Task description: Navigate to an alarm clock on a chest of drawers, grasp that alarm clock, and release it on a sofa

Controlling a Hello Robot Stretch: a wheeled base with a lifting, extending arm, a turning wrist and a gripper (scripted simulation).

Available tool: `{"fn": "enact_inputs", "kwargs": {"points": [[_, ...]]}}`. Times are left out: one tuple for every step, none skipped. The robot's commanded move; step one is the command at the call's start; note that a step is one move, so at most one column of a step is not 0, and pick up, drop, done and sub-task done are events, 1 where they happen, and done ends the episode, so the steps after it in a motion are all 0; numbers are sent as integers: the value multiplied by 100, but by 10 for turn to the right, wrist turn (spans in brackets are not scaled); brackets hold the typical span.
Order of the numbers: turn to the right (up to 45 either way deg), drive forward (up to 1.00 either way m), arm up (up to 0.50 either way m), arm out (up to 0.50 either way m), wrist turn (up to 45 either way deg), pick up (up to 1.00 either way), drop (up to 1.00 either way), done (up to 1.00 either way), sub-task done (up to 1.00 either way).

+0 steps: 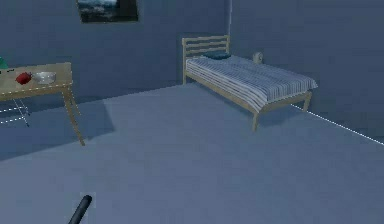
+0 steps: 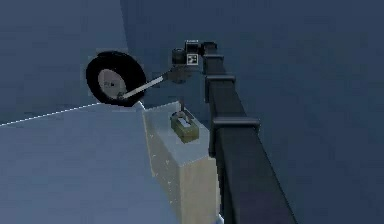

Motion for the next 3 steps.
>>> {"fn": "enact_inputs", "kwargs": {"points": [[0, 0, 0, 0, -450, 0, 0, 0, 0], [0, 0, 0, 0, -210, 0, 0, 0, 0], [0, 0, 0, -46, 0, 0, 0, 0, 0]]}}
